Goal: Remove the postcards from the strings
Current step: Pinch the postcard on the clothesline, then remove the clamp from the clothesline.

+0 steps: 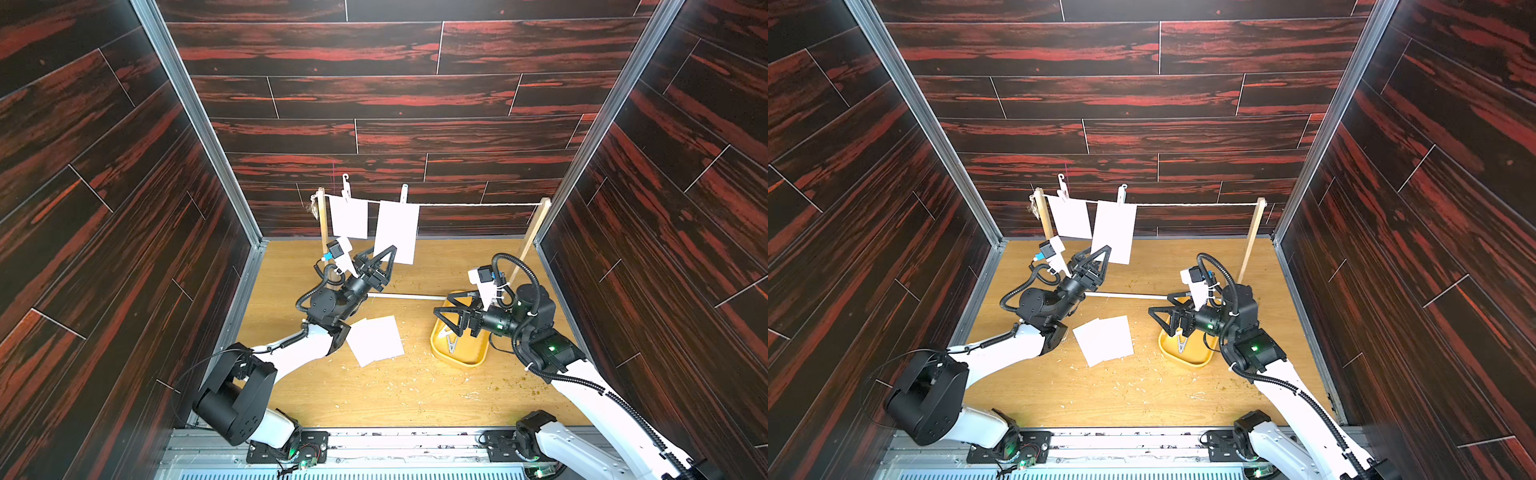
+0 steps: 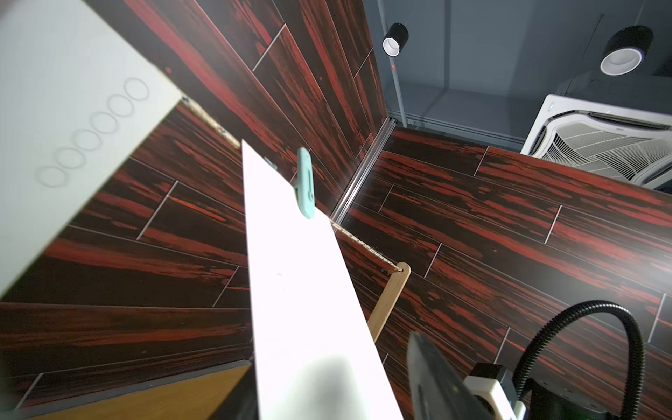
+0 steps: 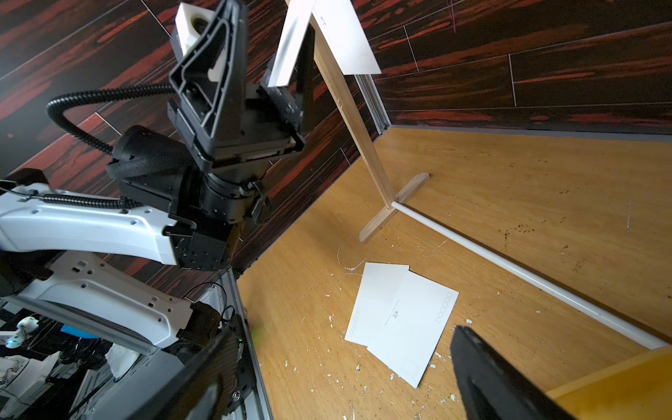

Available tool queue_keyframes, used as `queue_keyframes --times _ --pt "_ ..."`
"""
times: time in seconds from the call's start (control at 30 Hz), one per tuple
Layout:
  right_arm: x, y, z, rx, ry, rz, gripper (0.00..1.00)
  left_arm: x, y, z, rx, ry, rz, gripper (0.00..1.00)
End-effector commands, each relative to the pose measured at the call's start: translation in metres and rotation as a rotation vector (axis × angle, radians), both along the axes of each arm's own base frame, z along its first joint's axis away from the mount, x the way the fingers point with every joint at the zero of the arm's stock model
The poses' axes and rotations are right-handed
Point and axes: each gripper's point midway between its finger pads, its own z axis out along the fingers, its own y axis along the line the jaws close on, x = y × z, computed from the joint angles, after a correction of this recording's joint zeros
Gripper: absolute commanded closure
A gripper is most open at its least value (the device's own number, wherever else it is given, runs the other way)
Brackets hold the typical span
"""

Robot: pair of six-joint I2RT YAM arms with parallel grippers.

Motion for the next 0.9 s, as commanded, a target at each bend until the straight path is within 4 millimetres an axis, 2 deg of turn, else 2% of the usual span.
queue_keyframes --times 0.0,0.03,0.1,0.13,0.17,0.27,0.33,0.47,0.73,0.87 --pt "-0.001 0.001 0.006 0.003 -0.020 -0.001 0.05 0.003 -0.002 0.008 -0.034 -0.012 -0.021 0.56" --pt "-0.001 0.001 0.008 0.002 -0.025 -0.003 0.05 0.006 0.000 0.003 -0.038 0.006 -0.009 0.63" --pt "-0.001 0.001 0.015 0.006 -0.040 -0.003 0.05 0.010 0.000 -0.005 -0.037 0.030 0.001 0.69" --pt "-0.001 0.001 0.021 0.006 -0.051 -0.003 0.05 0.013 0.001 -0.009 -0.038 0.042 0.009 0.77" --pt "0.000 0.002 0.028 0.006 -0.062 0.000 0.05 0.016 0.003 -0.013 -0.047 0.059 0.020 0.81" --pt "0.003 0.005 0.055 0.010 -0.111 0.012 0.05 0.024 0.005 -0.022 -0.055 0.095 0.039 0.96" --pt "0.010 0.007 0.074 0.002 -0.134 0.006 0.05 0.031 0.005 -0.027 -0.047 0.125 0.052 1.00" --pt "0.028 0.017 0.109 -0.019 -0.172 0.020 0.08 0.047 0.001 -0.036 -0.009 0.193 0.074 1.00" --pt "0.063 0.041 0.175 -0.017 -0.272 0.073 0.08 0.060 0.002 -0.029 -0.028 0.211 0.056 1.00" --pt "0.088 0.051 0.193 -0.005 -0.288 0.097 0.08 0.066 0.001 -0.026 -0.061 0.227 -0.001 1.00"
